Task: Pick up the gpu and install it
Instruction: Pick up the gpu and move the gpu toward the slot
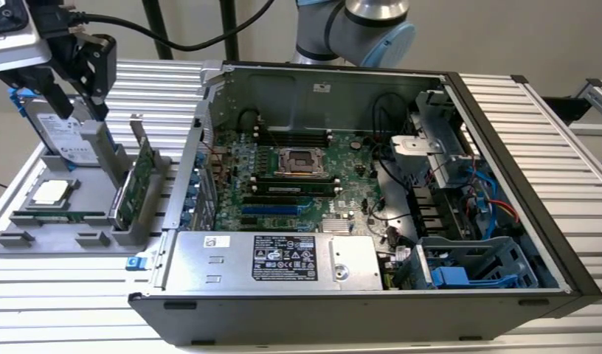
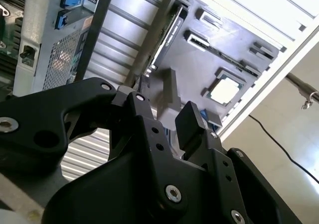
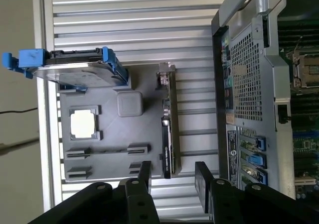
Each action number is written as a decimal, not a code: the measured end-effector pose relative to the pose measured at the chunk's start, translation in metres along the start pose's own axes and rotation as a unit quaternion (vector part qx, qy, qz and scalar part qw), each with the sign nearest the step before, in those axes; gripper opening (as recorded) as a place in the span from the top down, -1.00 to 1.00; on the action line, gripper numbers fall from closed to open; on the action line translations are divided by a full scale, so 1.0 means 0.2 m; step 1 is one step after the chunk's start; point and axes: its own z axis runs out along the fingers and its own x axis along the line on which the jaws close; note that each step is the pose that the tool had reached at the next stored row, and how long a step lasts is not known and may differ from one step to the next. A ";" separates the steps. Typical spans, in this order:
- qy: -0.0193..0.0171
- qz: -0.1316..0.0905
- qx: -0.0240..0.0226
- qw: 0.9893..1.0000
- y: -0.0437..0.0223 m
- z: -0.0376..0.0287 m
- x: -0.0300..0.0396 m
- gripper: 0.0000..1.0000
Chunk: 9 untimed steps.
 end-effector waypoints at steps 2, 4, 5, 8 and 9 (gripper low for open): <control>0.000 0.000 0.000 1.000 0.000 0.004 0.000 -1.00; 0.000 0.000 0.000 1.000 -0.001 0.009 -0.001 -1.00; 0.000 0.000 0.000 1.000 -0.001 0.011 -0.001 -1.00; 0.000 0.000 0.000 1.000 -0.001 0.017 -0.001 -1.00; 0.000 0.000 0.000 1.000 -0.001 0.019 -0.001 -1.00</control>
